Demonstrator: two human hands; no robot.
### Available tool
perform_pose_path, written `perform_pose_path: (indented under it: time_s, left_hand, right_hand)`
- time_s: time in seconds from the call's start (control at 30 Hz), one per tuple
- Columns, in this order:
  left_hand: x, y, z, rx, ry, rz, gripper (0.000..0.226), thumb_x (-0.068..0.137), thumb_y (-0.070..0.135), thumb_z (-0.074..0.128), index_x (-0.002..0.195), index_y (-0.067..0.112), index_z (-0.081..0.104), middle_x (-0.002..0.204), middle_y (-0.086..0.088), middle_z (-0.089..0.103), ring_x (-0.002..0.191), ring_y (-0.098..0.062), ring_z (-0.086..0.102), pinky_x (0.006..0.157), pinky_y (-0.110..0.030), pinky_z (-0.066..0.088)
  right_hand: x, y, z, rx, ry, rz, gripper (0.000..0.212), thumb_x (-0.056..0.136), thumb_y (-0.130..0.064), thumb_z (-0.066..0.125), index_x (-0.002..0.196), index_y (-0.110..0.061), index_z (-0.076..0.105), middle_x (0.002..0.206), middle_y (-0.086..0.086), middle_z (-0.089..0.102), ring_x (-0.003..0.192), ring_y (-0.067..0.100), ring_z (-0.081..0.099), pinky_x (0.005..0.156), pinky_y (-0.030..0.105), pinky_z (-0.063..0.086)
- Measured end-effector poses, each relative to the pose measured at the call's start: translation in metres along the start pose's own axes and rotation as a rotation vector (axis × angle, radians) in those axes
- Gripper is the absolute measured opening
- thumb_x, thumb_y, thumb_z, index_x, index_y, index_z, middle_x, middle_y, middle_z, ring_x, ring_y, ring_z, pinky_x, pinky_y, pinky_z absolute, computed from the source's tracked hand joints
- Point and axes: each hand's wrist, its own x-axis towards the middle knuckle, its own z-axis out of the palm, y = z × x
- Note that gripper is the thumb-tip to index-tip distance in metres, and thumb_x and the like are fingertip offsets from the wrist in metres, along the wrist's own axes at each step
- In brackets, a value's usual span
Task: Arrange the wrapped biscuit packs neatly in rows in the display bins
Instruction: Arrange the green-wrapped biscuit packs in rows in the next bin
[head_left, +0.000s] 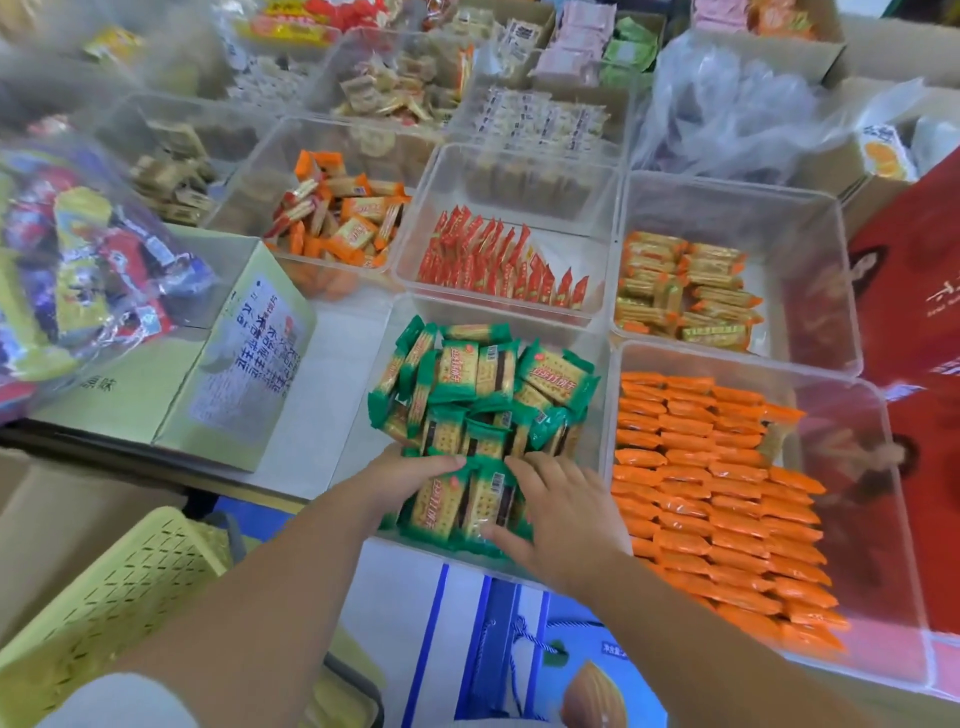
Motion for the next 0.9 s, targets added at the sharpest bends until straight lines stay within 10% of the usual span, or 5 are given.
perform_pose_path:
  time_s: [0.2, 0.43, 0.57, 0.7, 0.9]
  left_hand:
    - [-0.016, 0.012, 0.001, 0.029, -0.138, -0.046, 0.048, 0.07, 0.07, 0.076, 0.1, 0.037, 0.058, 0.064, 0.026, 0.069, 0.061, 0.008, 0.065, 0.044, -0.02, 0.048]
    - [-0.036, 0.012, 0.032, -0.098, -0.055, 0.1, 0.085, 0.057, 0.09, 0.065, 0.124, 0.04, 0.051, 0.114, 0.015, 0.068, 0.101, -0.005, 0.063, 0.072, -0.025, 0.047]
    - [-0.043, 0.005, 0.048, -0.104, -0.072, 0.12, 0.092, 0.065, 0.099, 0.036, 0.139, 0.044, 0.041, 0.137, 0.009, 0.056, 0.12, -0.012, 0.056, 0.098, -0.038, 0.048]
    - [-0.044, 0.0, 0.039, -0.097, -0.117, 0.116, 0.065, 0.085, 0.074, 0.036, 0.139, 0.041, 0.049, 0.131, 0.006, 0.063, 0.12, -0.015, 0.06, 0.106, -0.041, 0.045]
    - [-0.038, -0.01, 0.016, 0.185, -0.099, 0.276, 0.016, 0.091, 0.025, 0.06, 0.102, 0.035, 0.065, 0.095, 0.013, 0.07, 0.088, -0.005, 0.066, 0.068, -0.022, 0.047]
  right_hand:
    - [-0.001, 0.0, -0.004, 0.082, 0.04, 0.016, 0.103, 0.077, -0.097, 0.016, 0.154, -0.029, 0.027, 0.151, -0.004, 0.044, 0.138, 0.022, 0.042, 0.114, 0.043, 0.032]
    - [-0.002, -0.002, -0.013, 0.248, 0.028, 0.012, 0.11, 0.064, -0.104, 0.022, 0.155, -0.047, -0.001, 0.166, -0.006, 0.01, 0.152, 0.022, 0.015, 0.121, 0.046, 0.019]
    - [0.002, -0.02, -0.02, 0.288, 0.082, -0.008, 0.095, 0.067, -0.089, 0.049, 0.15, -0.05, 0.023, 0.165, -0.005, 0.009, 0.151, 0.029, 0.012, 0.118, 0.055, 0.026]
    - [0.008, -0.023, -0.028, 0.173, 0.088, 0.029, 0.083, 0.063, -0.078, 0.058, 0.14, -0.051, 0.039, 0.164, -0.001, 0.018, 0.151, 0.032, 0.017, 0.117, 0.059, 0.027]
    - [0.014, -0.022, -0.041, -0.021, 0.054, 0.01, 0.085, 0.059, -0.079, 0.055, 0.139, -0.049, 0.046, 0.162, 0.003, 0.024, 0.15, 0.037, 0.016, 0.119, 0.063, 0.017]
